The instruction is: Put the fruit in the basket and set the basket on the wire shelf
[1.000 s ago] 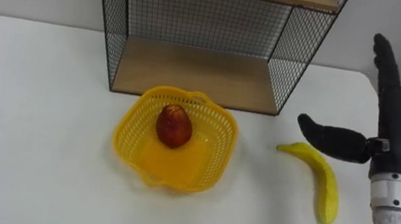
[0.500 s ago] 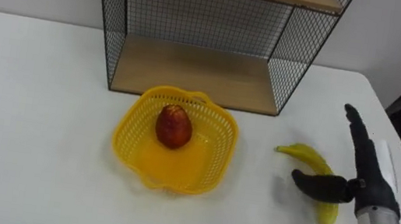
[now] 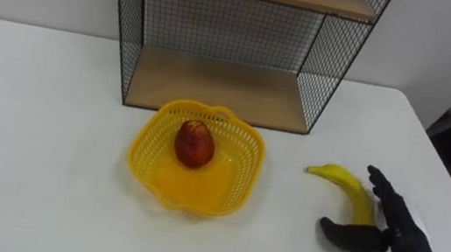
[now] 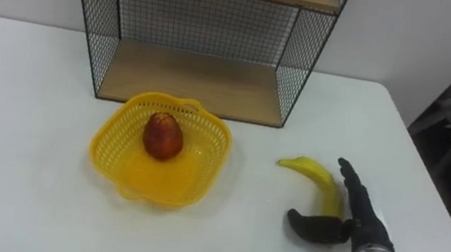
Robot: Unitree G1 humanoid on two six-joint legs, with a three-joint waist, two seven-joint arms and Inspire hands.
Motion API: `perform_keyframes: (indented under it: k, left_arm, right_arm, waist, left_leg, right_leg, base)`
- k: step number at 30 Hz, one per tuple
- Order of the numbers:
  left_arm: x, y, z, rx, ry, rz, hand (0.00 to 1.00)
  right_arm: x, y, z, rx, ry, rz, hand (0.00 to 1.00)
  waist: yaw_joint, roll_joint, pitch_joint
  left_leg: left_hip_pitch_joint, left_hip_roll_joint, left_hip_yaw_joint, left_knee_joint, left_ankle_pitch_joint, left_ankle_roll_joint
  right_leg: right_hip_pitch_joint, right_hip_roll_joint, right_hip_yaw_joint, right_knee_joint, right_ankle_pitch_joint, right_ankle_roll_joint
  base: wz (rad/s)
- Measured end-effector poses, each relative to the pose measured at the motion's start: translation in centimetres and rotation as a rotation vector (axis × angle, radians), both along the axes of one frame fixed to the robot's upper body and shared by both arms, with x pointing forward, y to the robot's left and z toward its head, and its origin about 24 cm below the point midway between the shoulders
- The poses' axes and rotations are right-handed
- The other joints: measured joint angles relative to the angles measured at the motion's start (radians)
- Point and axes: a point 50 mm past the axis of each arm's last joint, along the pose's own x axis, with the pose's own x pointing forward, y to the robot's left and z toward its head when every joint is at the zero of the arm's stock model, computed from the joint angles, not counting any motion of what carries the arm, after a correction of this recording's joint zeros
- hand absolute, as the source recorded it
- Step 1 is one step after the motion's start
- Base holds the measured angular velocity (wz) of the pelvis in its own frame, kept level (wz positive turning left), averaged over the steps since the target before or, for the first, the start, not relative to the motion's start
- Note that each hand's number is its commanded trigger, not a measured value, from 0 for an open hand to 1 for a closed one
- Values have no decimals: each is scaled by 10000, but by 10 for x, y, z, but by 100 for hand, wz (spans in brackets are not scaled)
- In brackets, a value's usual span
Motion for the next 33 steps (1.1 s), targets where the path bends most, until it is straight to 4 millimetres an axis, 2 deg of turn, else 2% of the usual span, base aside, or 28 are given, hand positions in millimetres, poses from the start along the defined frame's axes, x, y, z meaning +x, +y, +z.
perform_keyframes:
  k: [6, 7, 12, 22, 33]
  left_arm:
    - [-1, 2, 1, 124, 120, 93, 0]
    - [-1, 3, 1, 143, 120, 88, 0]
    - [-4, 2, 0, 222, 278, 120, 0]
    - [5, -2, 0, 258, -14, 152, 0]
    - [17, -3, 0, 223, -316, 66, 0]
  right_arm:
    - [4, -21, -1, -735, 190, -616, 100]
    - [4, -26, -1, -1034, 290, -684, 100]
    - [4, -31, -2, -1974, 402, -838, 100]
    - [2, -25, -7, -1909, 472, -1247, 100]
    - [7, -11, 4, -1626, 97, -932, 100]
  waist:
    - [12, -43, -30]
    - [51, -64, -55]
    - [141, -75, -58]
    - [192, -69, -67]
    - [303, -17, -69]
  left_leg:
    - [80, -101, -414, 36, 30, 57]
    - [81, -111, -476, 37, 34, 64]
    - [74, -68, -574, 48, 34, 57]
    - [82, -51, -513, 71, 35, 51]
    - [8, -34, -371, 30, 38, 44]
  right_leg:
    - [240, -68, -187, -181, 33, 62]
    - [305, -84, -258, -182, 26, 72]
    - [374, -72, -411, -189, 23, 68]
    - [375, -65, -379, -168, 28, 61]
    - [200, -18, -210, -123, 51, 25]
  base:
    - [15]
    - [21]
    - [10]
    - [-1]
    - [-5]
